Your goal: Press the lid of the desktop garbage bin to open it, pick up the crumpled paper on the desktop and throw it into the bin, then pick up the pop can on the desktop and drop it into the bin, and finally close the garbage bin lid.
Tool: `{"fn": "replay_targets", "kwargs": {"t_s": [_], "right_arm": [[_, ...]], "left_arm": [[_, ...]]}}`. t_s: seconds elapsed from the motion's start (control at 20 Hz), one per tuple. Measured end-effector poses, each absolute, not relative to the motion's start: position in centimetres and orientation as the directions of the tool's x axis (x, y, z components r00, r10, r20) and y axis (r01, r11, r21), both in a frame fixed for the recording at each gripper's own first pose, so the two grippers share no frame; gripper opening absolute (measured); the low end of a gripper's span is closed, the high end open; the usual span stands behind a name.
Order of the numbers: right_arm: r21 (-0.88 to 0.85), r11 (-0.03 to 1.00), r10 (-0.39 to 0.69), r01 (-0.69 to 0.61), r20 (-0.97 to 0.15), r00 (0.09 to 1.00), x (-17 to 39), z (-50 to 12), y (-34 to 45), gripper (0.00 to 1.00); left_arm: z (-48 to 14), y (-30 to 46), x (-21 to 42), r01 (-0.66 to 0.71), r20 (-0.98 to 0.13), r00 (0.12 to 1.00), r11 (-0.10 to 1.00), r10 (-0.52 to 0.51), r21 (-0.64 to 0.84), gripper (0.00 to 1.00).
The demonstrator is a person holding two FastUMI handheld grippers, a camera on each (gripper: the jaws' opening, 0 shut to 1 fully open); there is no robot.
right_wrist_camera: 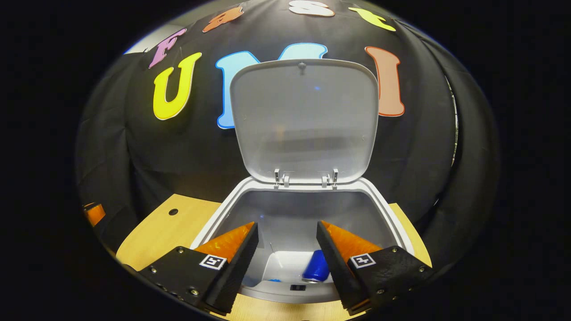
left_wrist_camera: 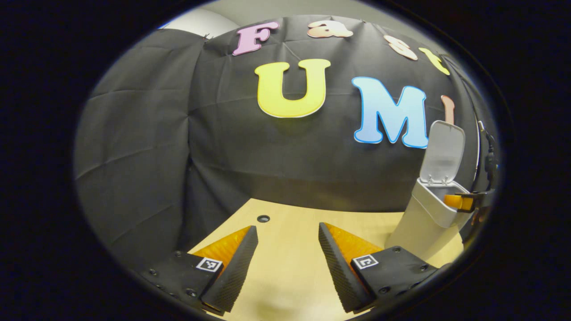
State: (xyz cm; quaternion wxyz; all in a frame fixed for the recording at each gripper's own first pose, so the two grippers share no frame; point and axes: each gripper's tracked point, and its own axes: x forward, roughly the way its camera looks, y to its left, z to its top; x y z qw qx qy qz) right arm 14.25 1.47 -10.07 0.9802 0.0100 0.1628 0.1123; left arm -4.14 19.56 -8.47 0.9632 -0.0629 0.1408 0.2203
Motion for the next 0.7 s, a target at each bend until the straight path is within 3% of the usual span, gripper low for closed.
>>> {"fn": "replay_targets", "kwargs": {"t_s": [0.1, 0.4, 0.45, 0.7], "right_arm": [[0.056, 0.975, 0.221, -0.214, -0.31, 0.925, 14.26, -10.06, 1.54, 0.85], [0.052, 0.976, 0.218, -0.212, -0.244, 0.945, 14.61, -9.54, 1.71, 0.84], [0.052, 0.975, 0.22, -0.214, -0.229, 0.948, 14.62, -9.23, 1.71, 0.84], [0.044, 0.981, 0.195, -0.19, -0.226, 0.954, 14.52, -9.37, 1.49, 0.84]], "left_arm": [[-8.42, 19.55, -4.22, -0.442, -0.298, 0.864, 0.895, 0.406, -0.061, 0.94], [-8.47, 19.14, -4.33, -0.437, -0.299, 0.868, 0.896, 0.397, -0.079, 0.93], [-8.51, 19.06, -4.35, -0.436, -0.3, 0.868, 0.896, 0.395, -0.084, 0.88], [-8.99, 19.19, -4.97, -0.437, -0.311, 0.867, 0.894, 0.388, -0.102, 0.93]]}}
